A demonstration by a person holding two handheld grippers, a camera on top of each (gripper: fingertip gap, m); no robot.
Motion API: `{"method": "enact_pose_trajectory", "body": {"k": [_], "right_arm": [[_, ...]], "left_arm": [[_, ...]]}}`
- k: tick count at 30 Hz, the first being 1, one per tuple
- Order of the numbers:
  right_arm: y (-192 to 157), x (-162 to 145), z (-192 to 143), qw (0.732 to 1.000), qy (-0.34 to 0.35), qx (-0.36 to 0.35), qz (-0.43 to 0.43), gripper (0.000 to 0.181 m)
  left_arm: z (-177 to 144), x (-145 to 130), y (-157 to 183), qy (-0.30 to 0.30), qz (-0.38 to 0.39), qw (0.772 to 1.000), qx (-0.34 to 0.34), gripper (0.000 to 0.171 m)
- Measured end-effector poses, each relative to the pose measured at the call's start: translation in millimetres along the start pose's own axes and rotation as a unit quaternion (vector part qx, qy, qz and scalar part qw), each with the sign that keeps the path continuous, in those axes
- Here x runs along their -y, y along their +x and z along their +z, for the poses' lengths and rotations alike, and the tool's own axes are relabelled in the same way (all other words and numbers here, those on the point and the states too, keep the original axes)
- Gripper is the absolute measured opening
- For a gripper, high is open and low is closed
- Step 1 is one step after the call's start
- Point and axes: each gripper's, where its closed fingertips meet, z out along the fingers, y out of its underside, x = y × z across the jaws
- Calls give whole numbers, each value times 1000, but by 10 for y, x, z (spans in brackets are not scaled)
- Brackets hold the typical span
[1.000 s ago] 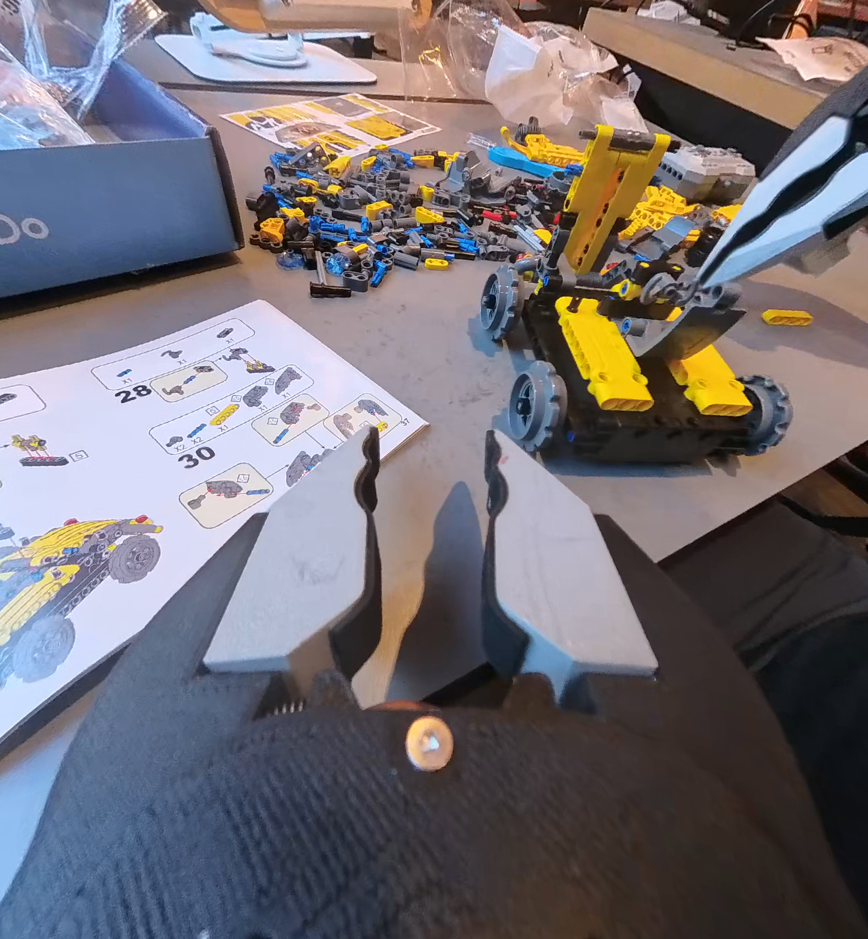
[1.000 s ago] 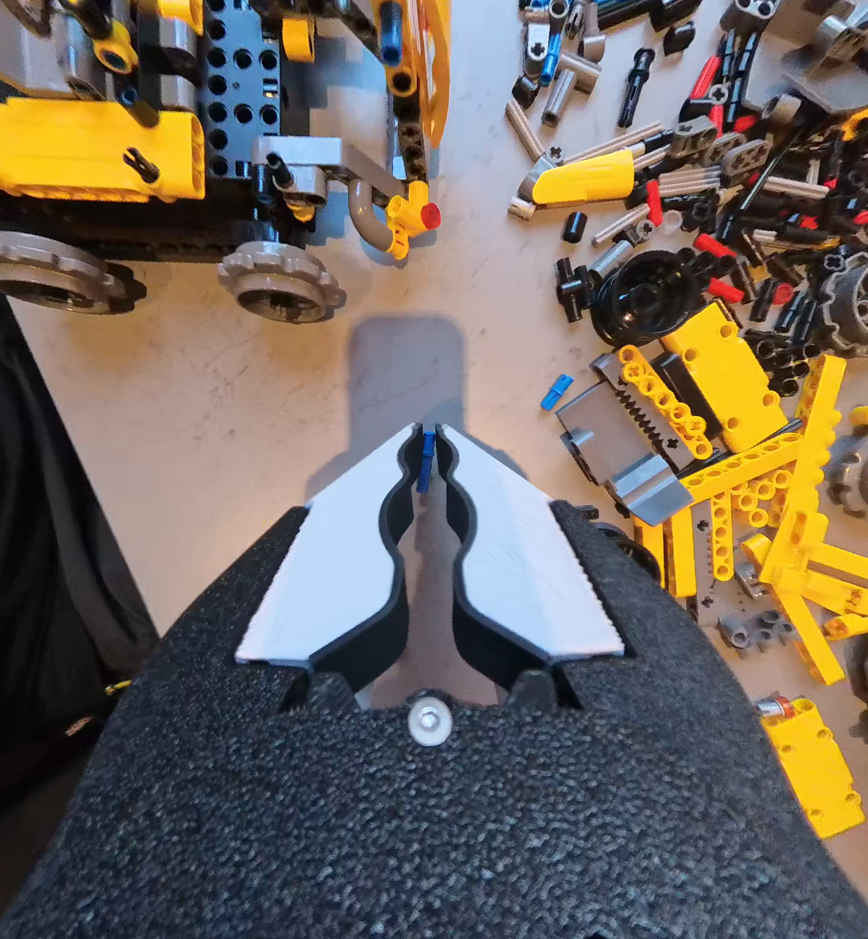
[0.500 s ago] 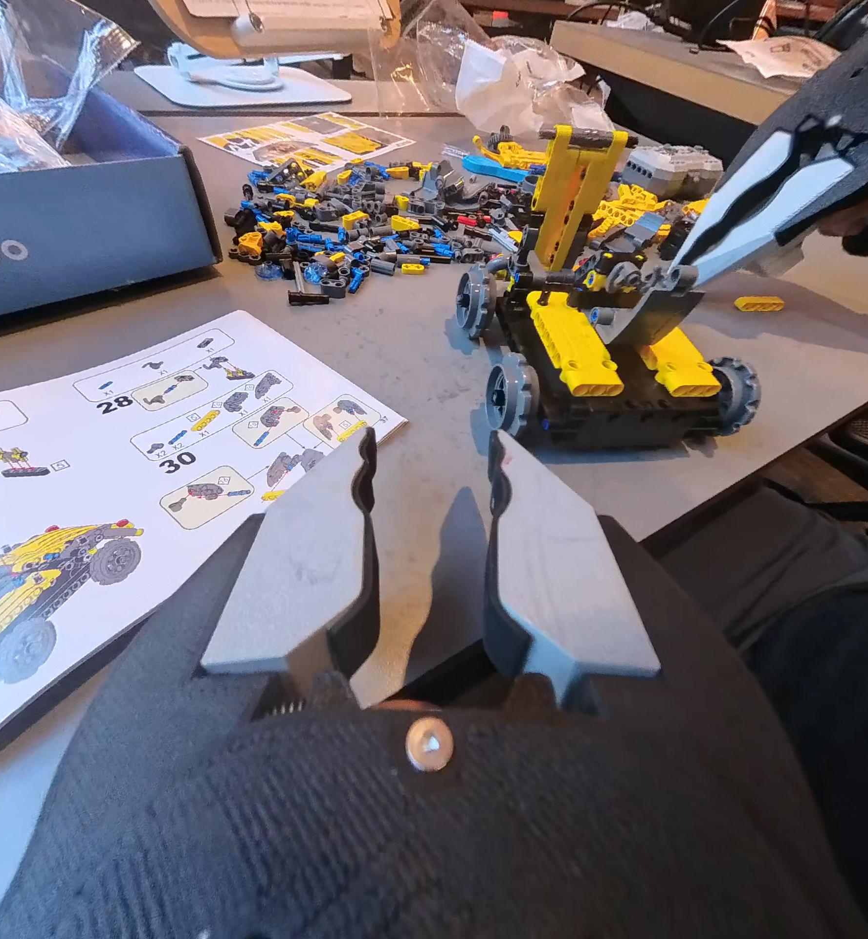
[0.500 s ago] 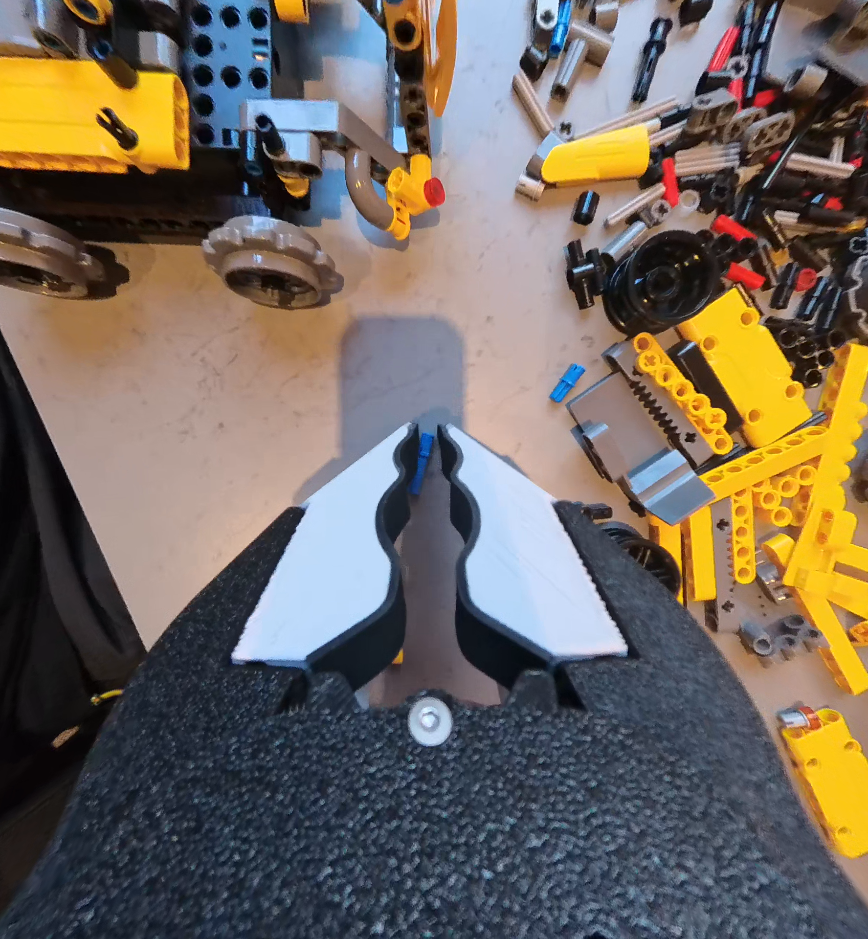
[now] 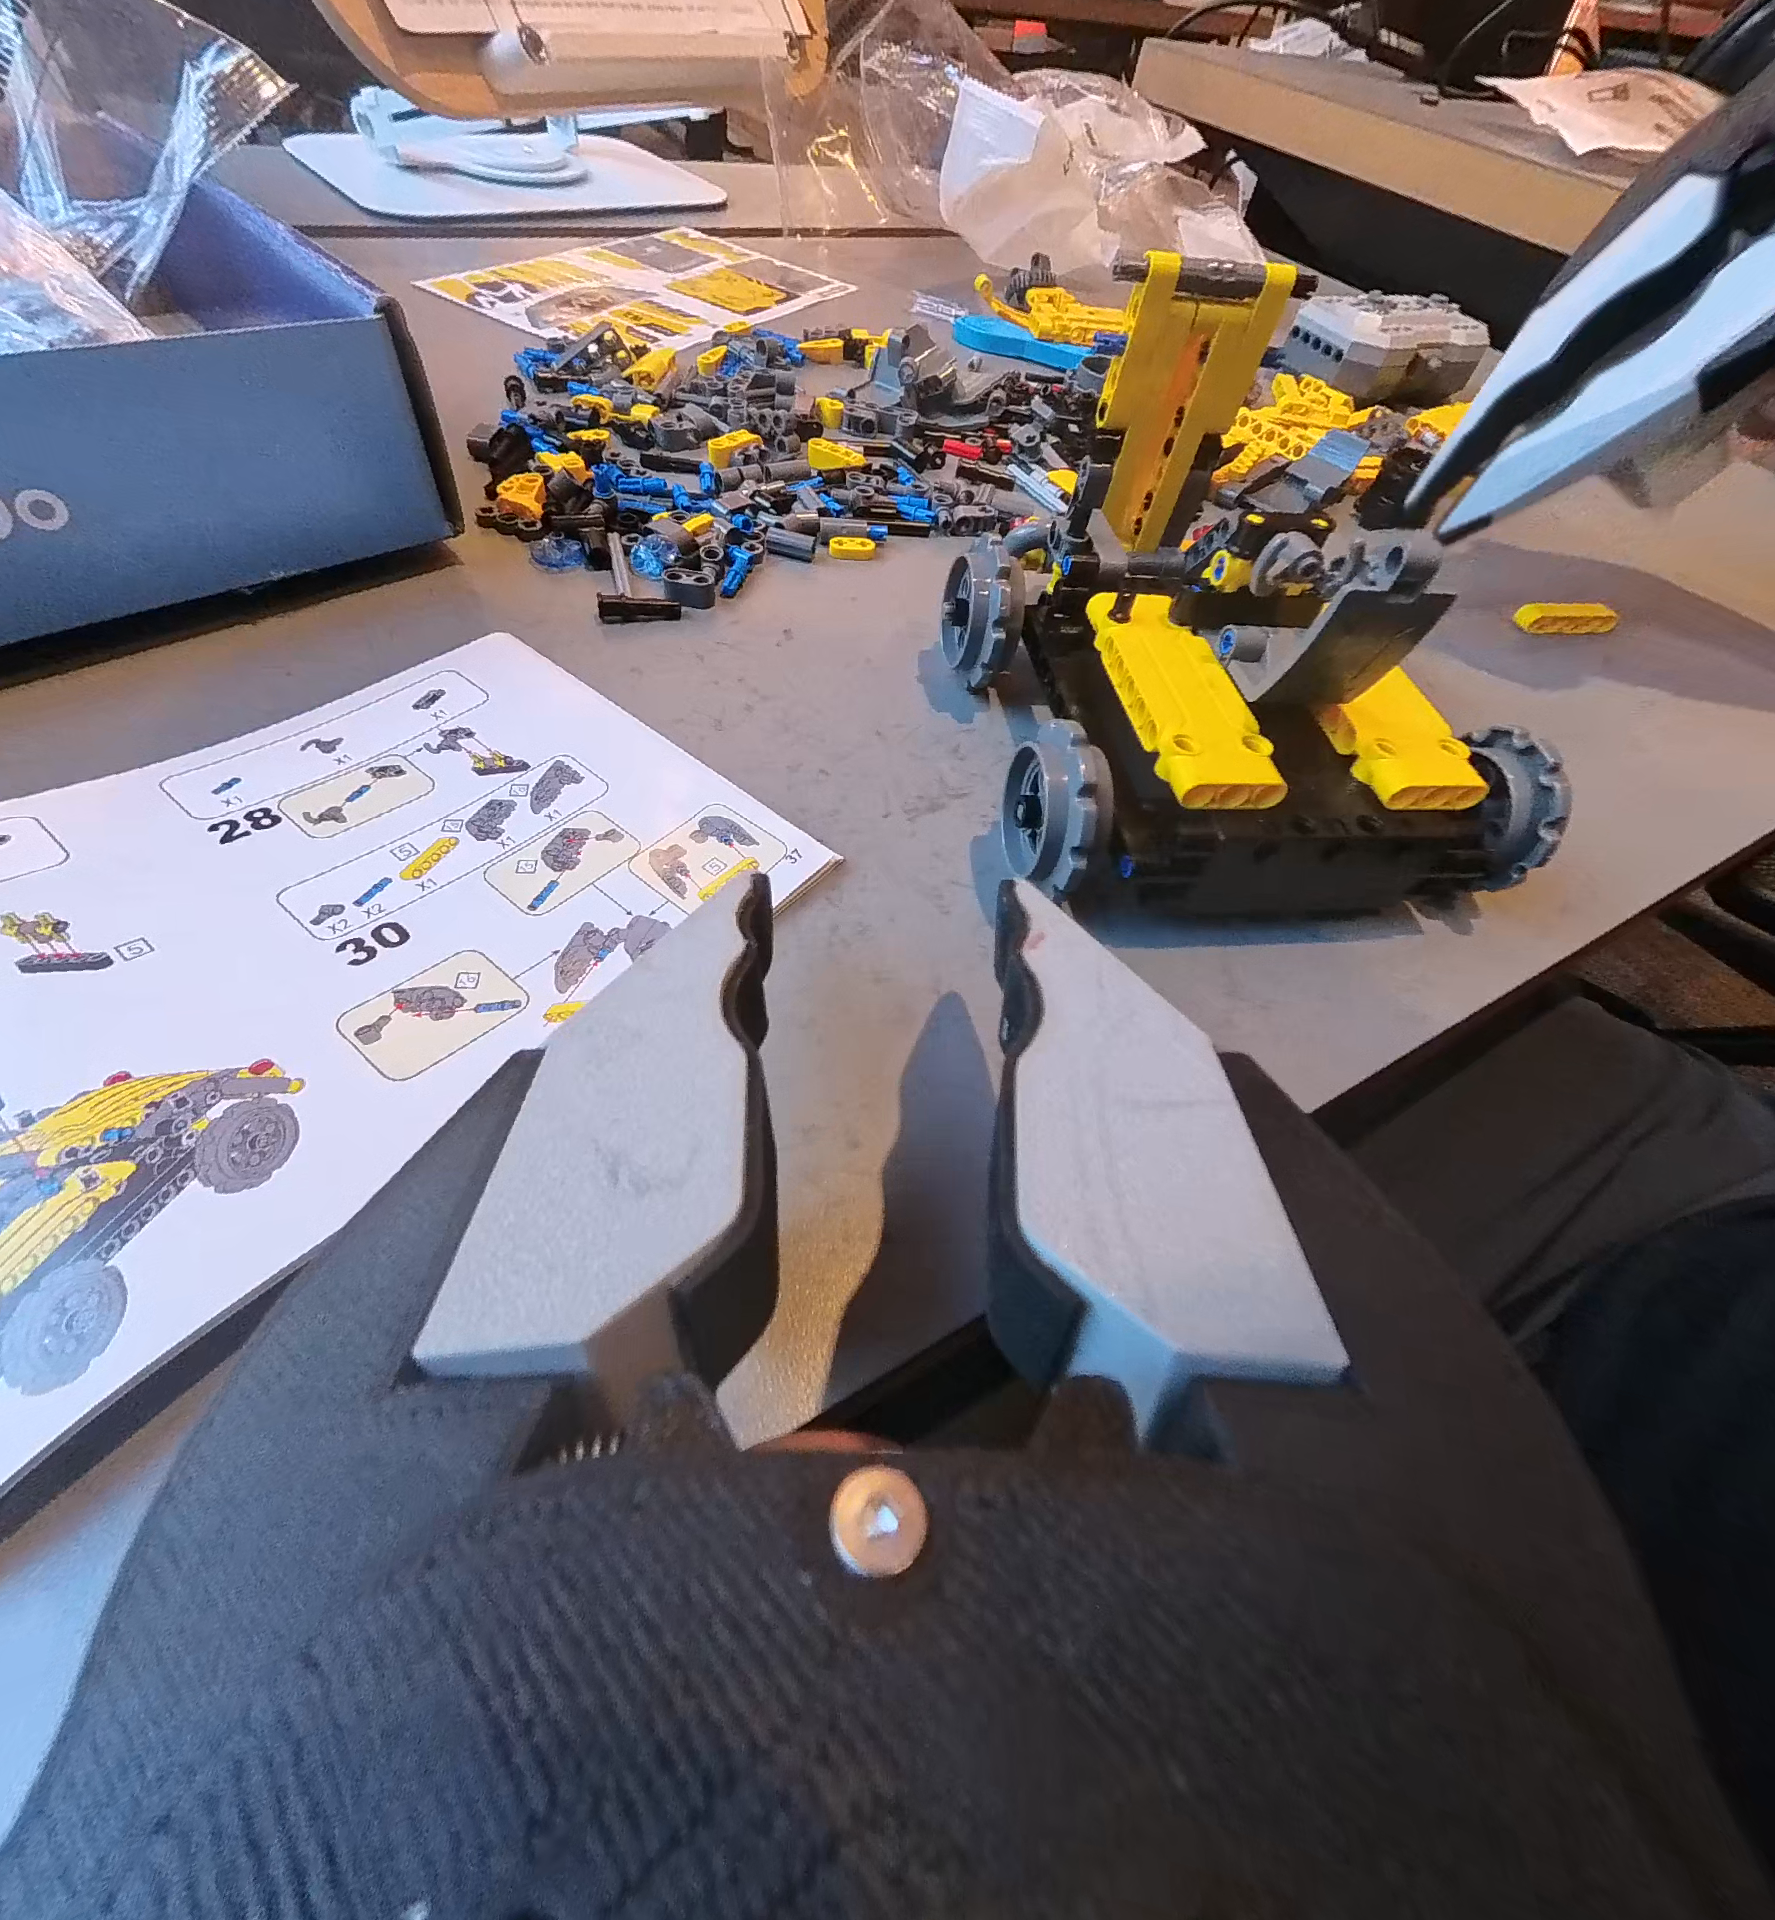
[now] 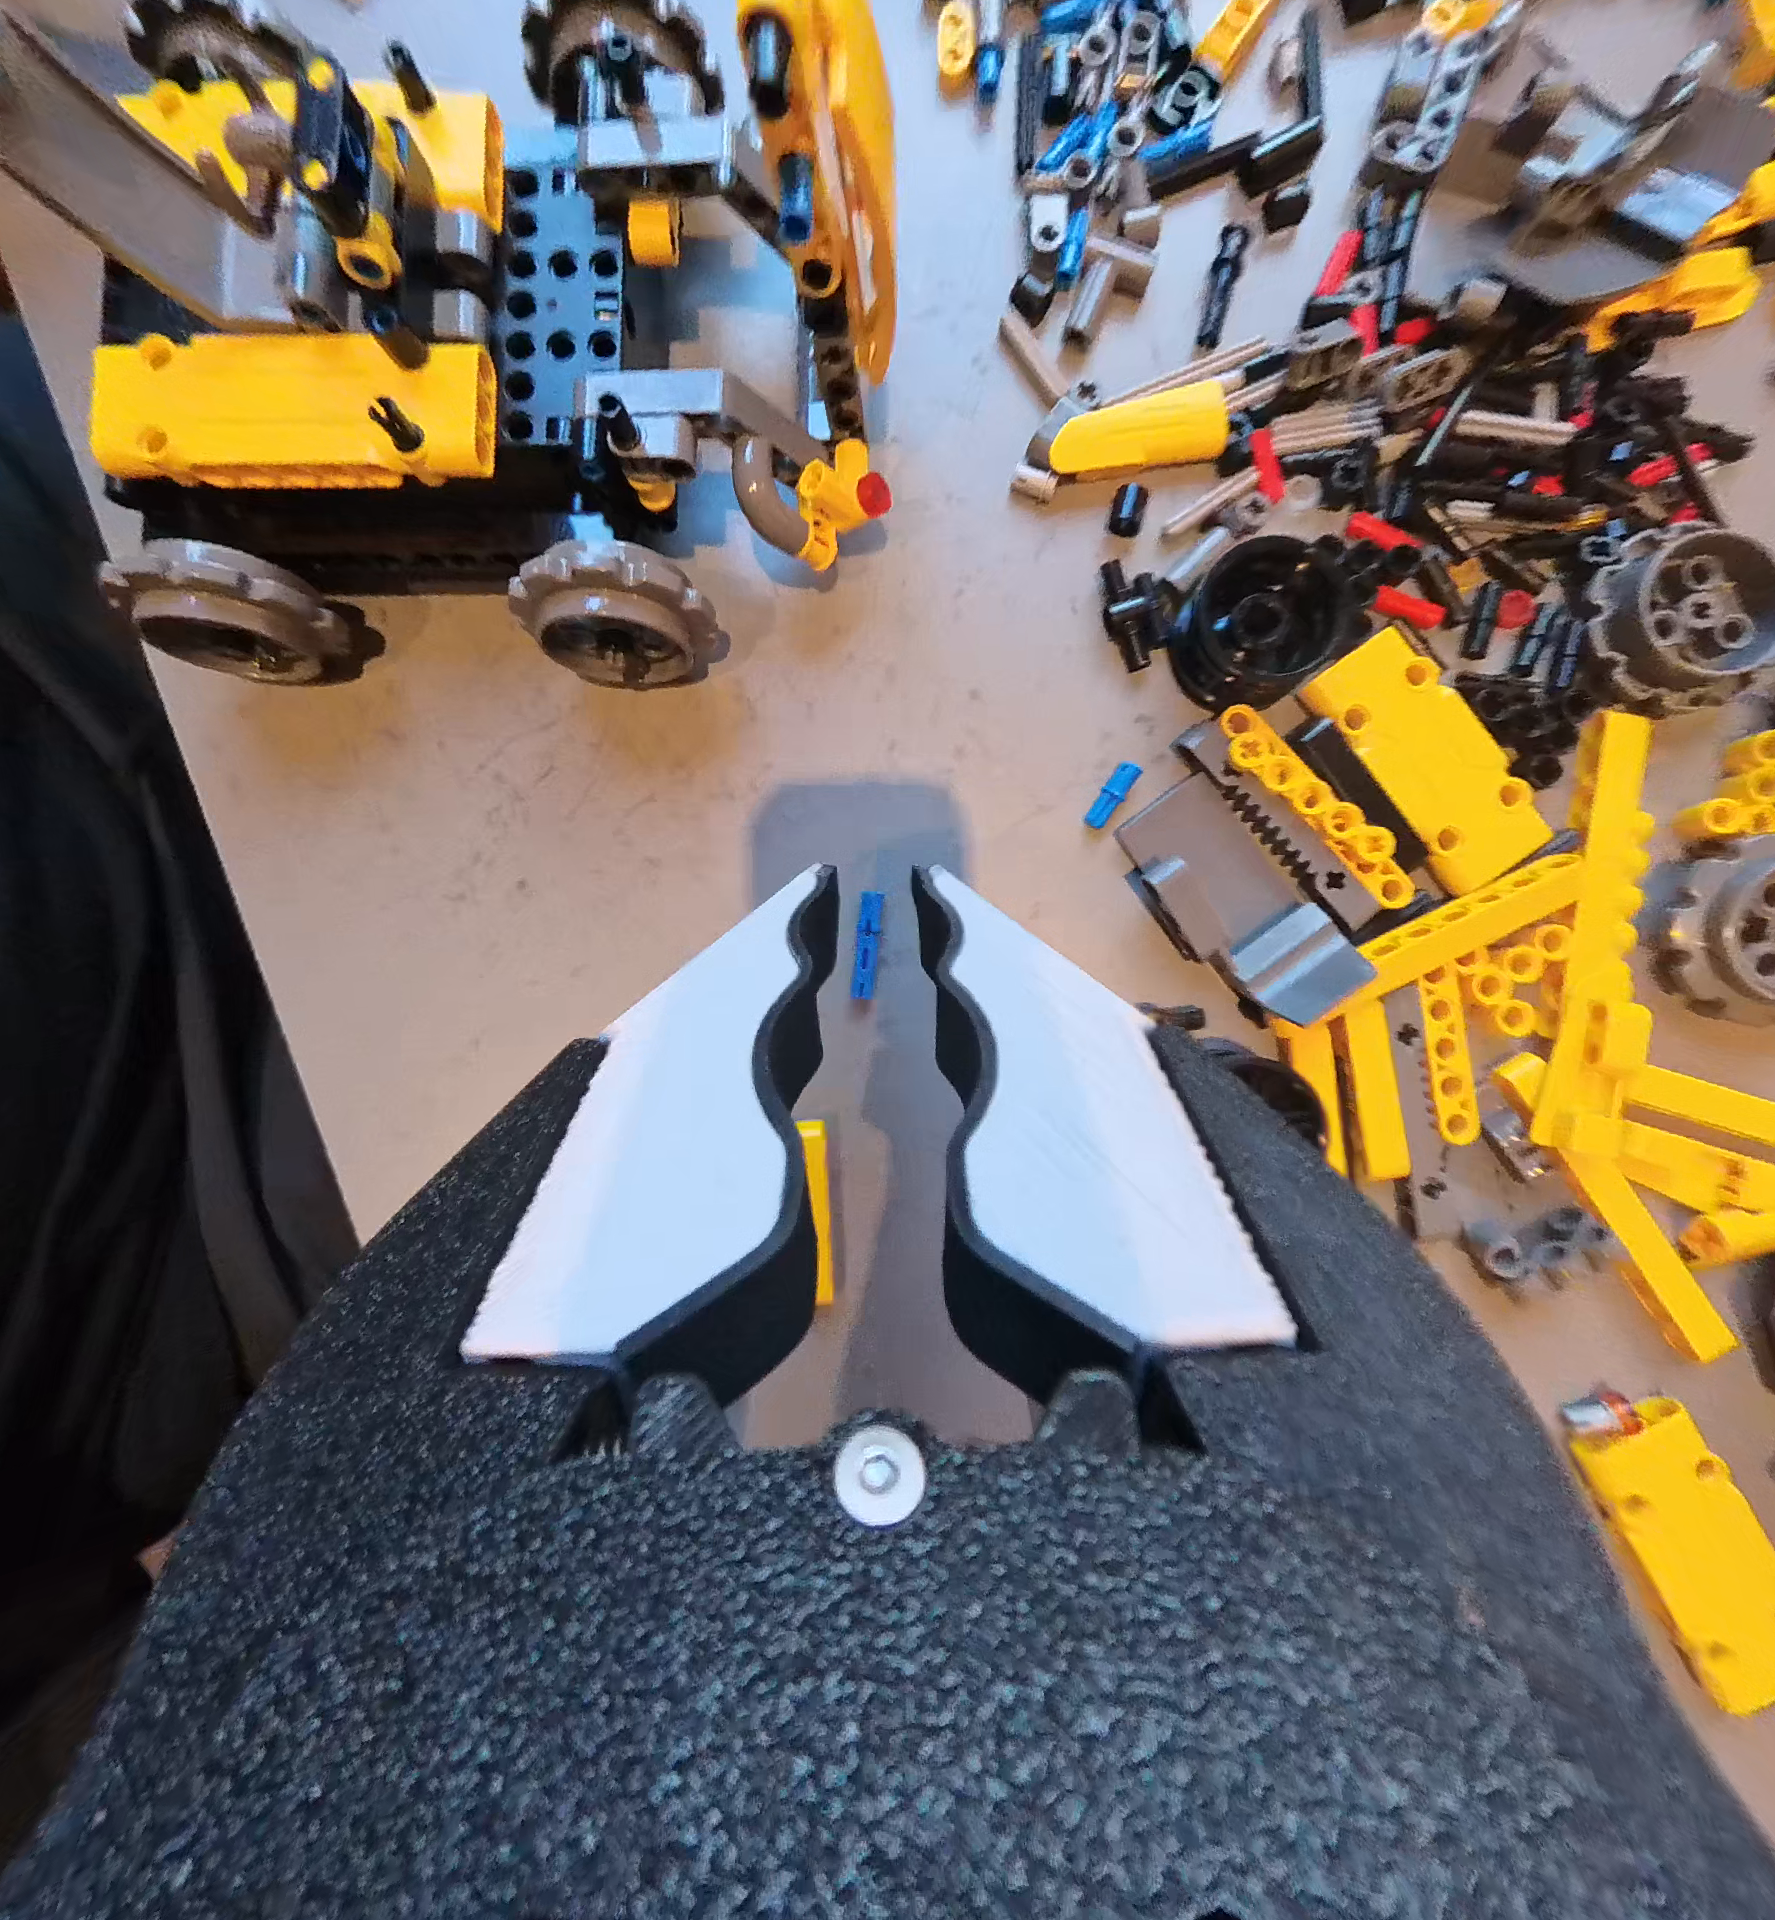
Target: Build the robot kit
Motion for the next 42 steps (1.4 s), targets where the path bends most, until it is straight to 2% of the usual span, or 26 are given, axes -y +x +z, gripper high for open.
{"method": "enact_pose_trajectory", "body": {"k": [4,8,13,15,17,20,21,25,30,34,36,42], "right_arm": [[142,117,-176,999,38,-23,12,14],[437,292,-305,995,74,-63,33,14],[918,789,-372,986,134,-88,55,13],[1216,918,-288,984,126,-110,62,13],[1433,936,-149,986,99,-102,92,15],[1311,900,11,991,69,-28,107,13],[1242,844,37,993,55,-23,97,12],[997,500,91,998,0,-46,50,9],[965,204,15,995,-22,-80,58,8],[959,220,17,995,-12,-75,61,7],[905,325,61,997,4,-55,50,7],[318,661,465,997,25,47,-53,1]], "left_arm": [[1,1,1,0,1,1000,0,40],[1,0,2,-1,2,1000,-1,39],[8,6,-2,2,3,1000,1,39],[17,7,-1,1,6,1000,2,39],[17,0,-1,-2,9,1000,4,39],[-6,-5,-20,-1,9,1000,8,39],[-15,-3,-27,1,7,1000,8,38],[-22,10,-35,7,-4,1000,4,38],[12,18,-5,5,-1,1000,-4,38],[18,24,-5,8,-1,1000,-5,37],[17,25,-9,9,-1,1000,-5,37],[38,44,-33,16,-4,1000,2,34]]}}
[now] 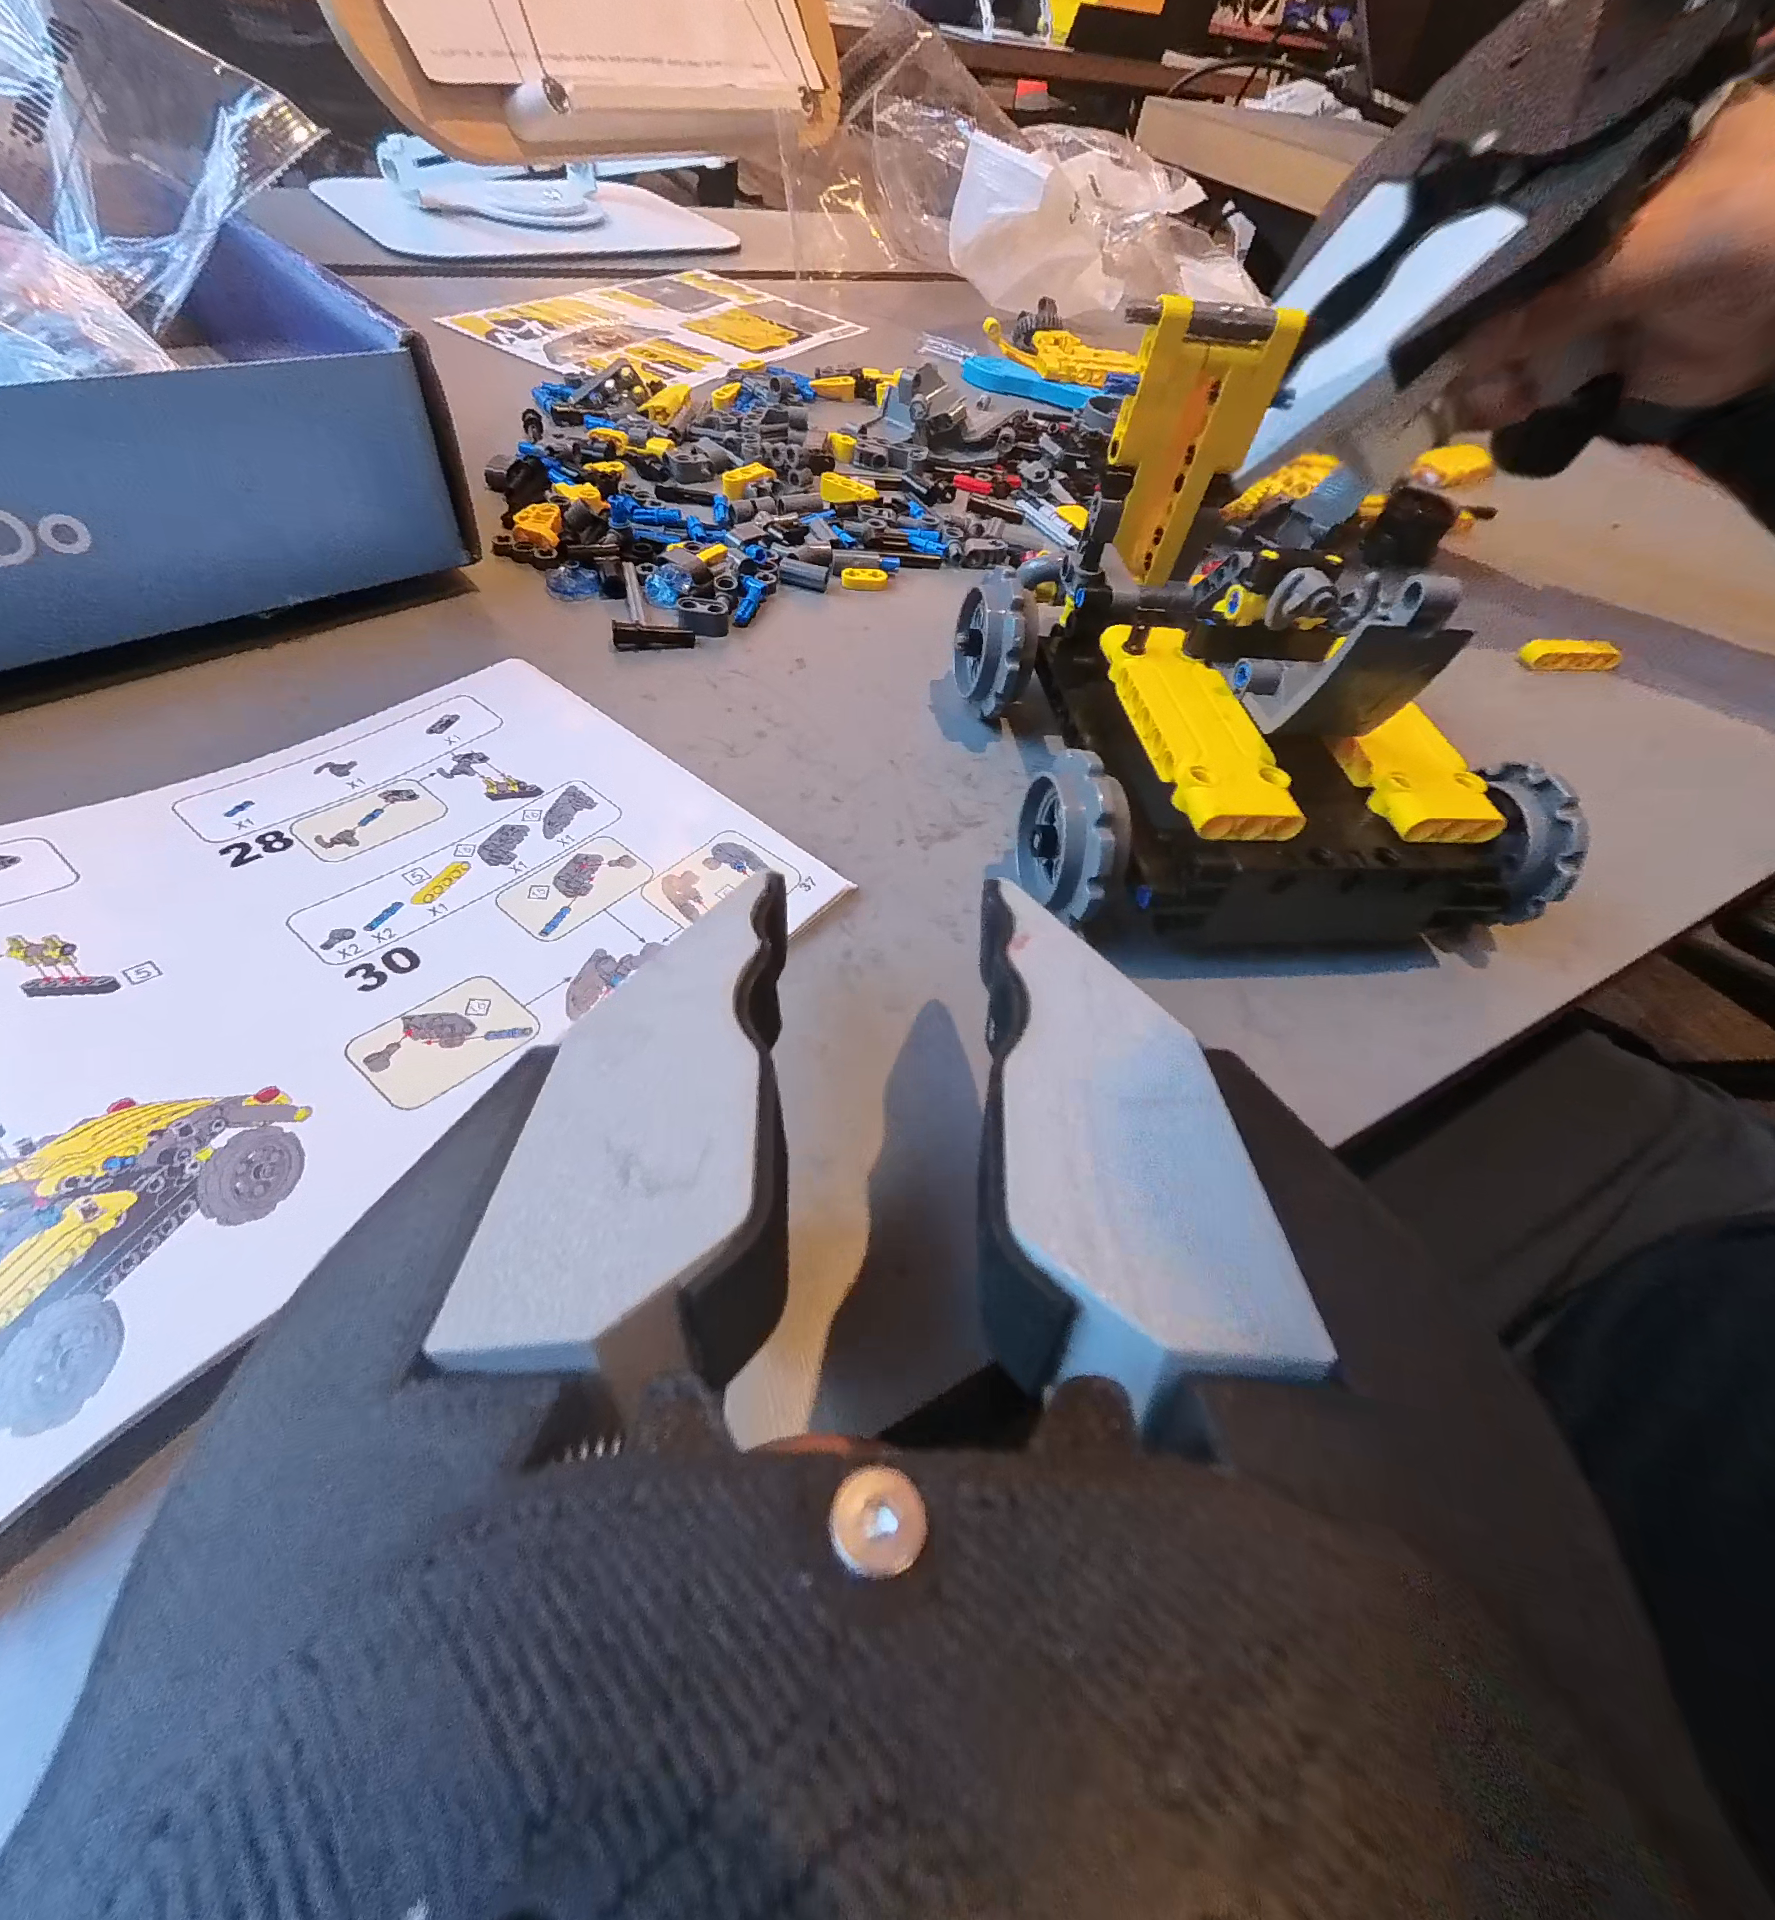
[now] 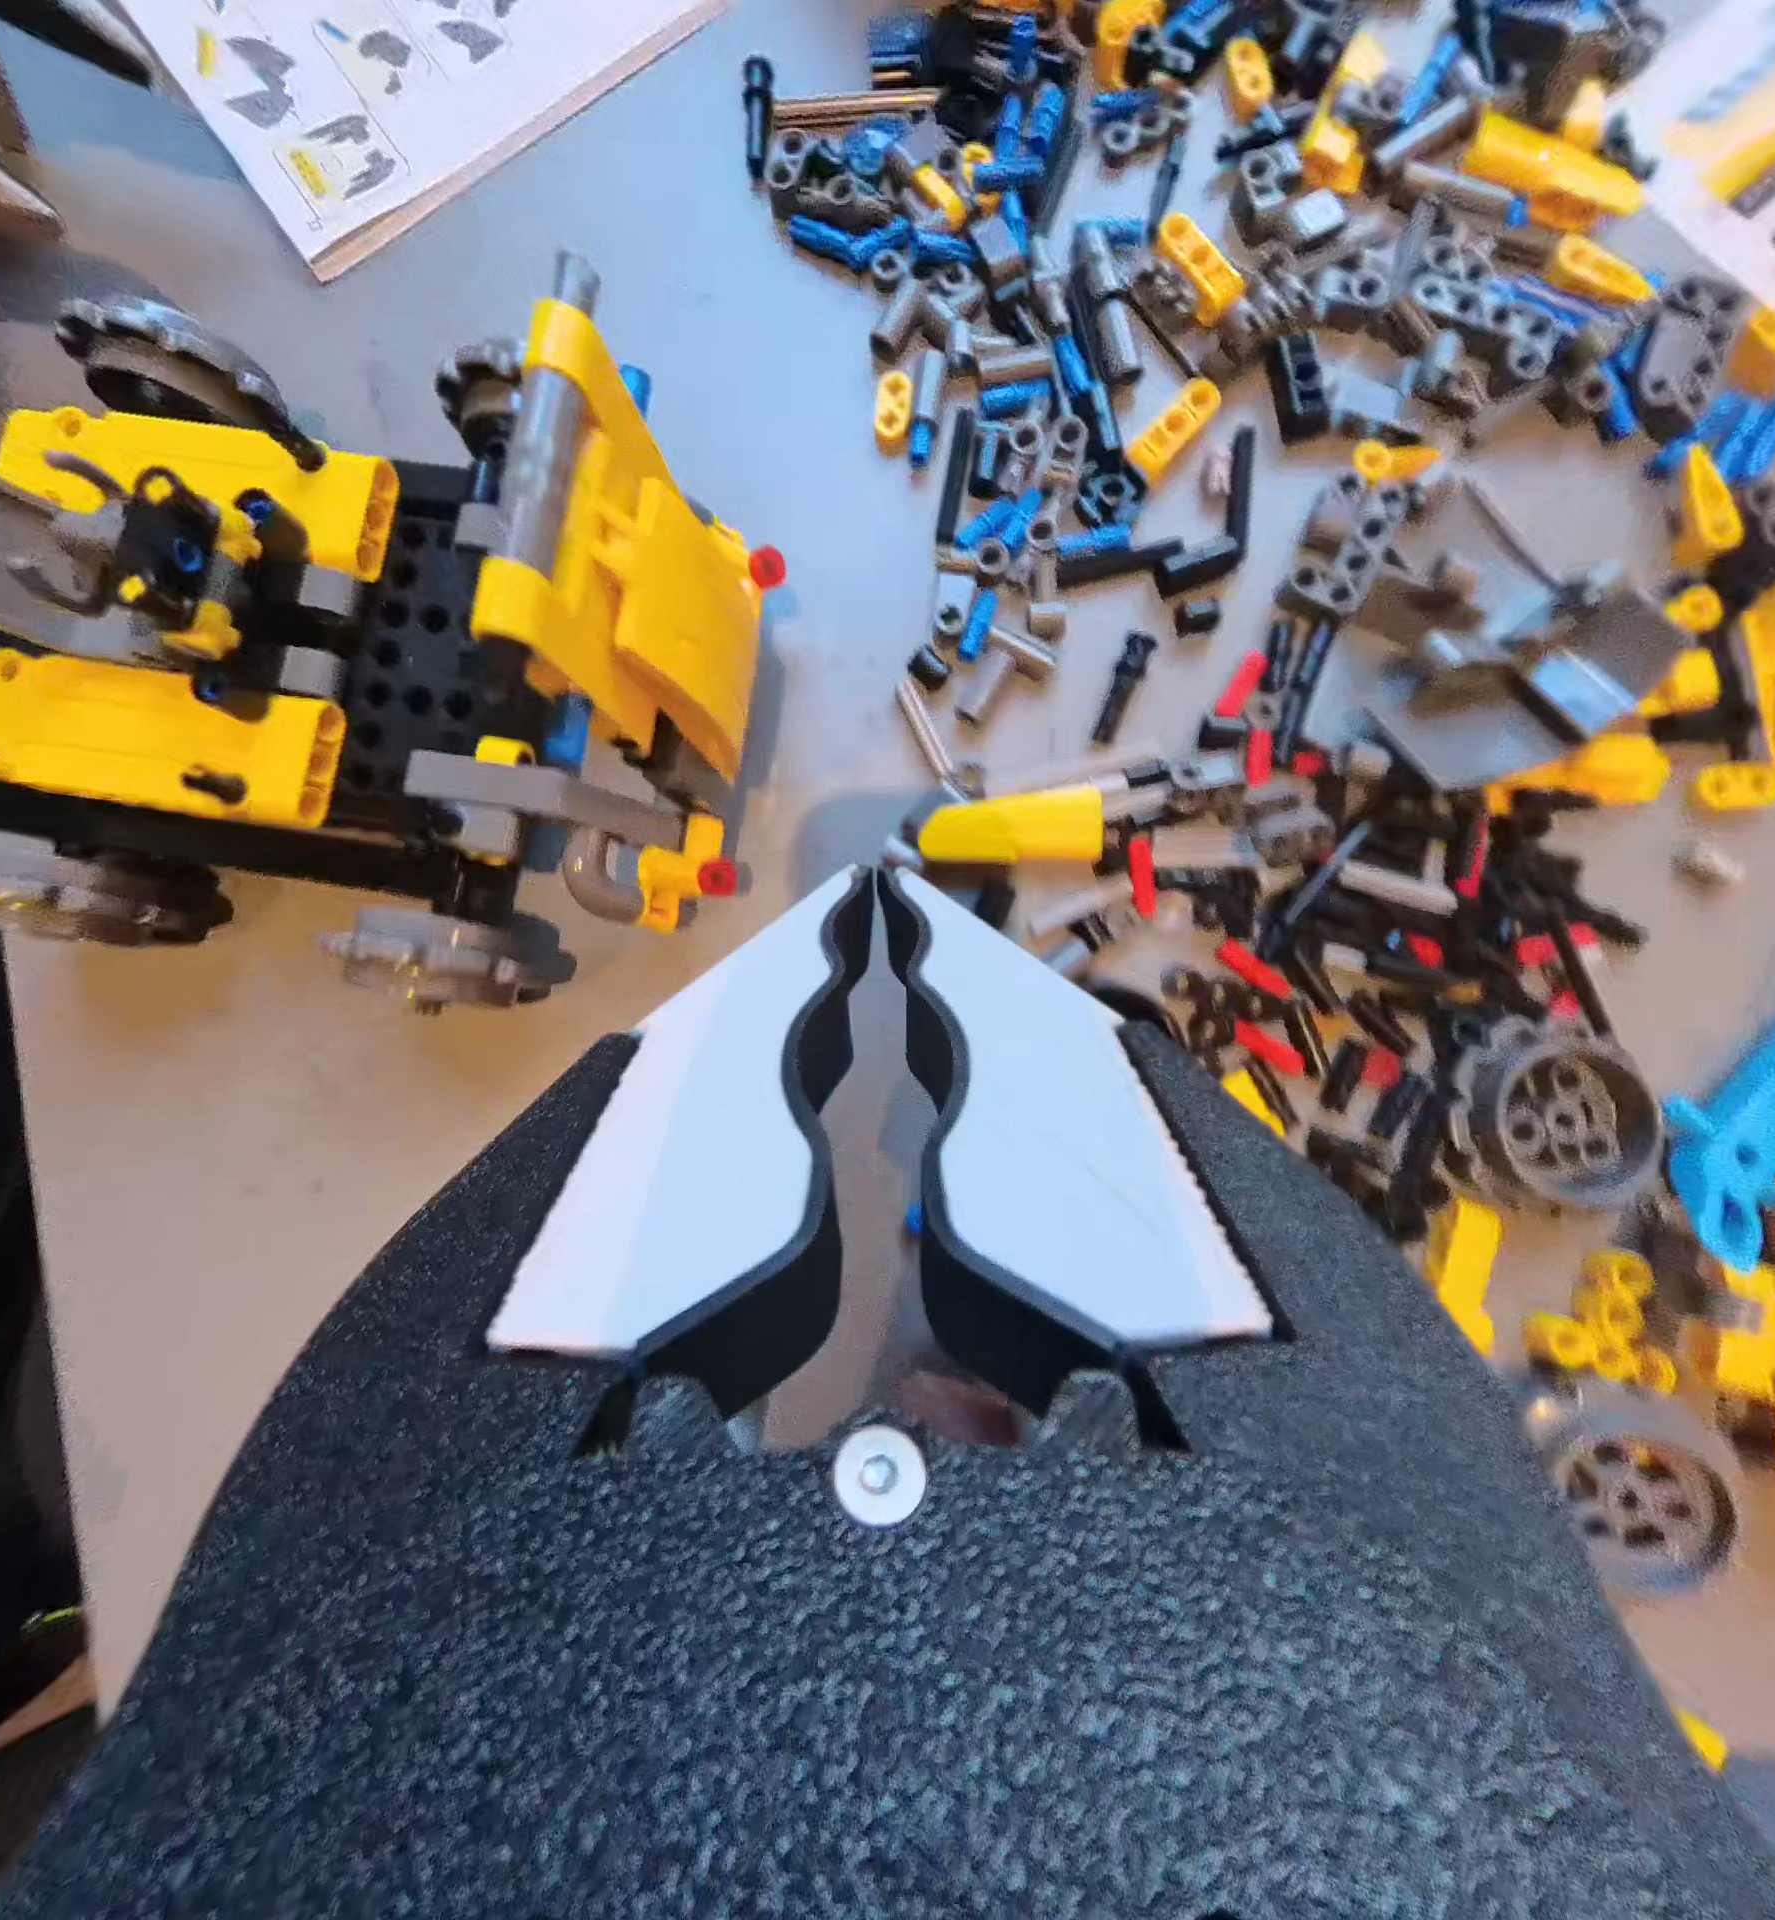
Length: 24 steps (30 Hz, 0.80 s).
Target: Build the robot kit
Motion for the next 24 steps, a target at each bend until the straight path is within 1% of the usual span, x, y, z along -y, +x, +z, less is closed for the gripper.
{"method": "enact_pose_trajectory", "body": {"k": [2,3,6,8,10,12,14,18,20,22,24], "right_arm": [[-13,75,121,1000,-5,-7,-23,3],[26,117,143,999,-5,-17,-34,6],[336,299,44,996,29,-79,-33,11],[461,300,11,995,29,-88,-20,8],[503,199,70,996,-2,-83,-23,8],[475,179,150,997,-11,-68,-45,8],[409,239,227,998,-1,-38,-57,9],[509,425,368,996,16,-39,-81,6],[497,521,462,996,19,-19,-82,6],[447,579,556,996,11,-1,-89,6],[410,563,627,994,-7,4,-105,6]], "left_arm": [[5,6,-3,3,0,1000,1,34],[4,7,-3,4,0,1000,1,34],[-1,15,0,11,2,1000,-3,33],[3,25,2,16,1,1000,-8,32],[3,33,-4,20,-4,1000,-11,30],[-6,51,-15,33,-8,999,-11,28],[-18,68,-29,47,-13,999,-13,22],[-40,101,-57,71,-38,996,-24,9],[-36,94,-46,68,-48,996,-35,0],[-34,95,-48,67,-56,995,-39,0],[-36,96,-45,68,-59,995,-43,0]]}}
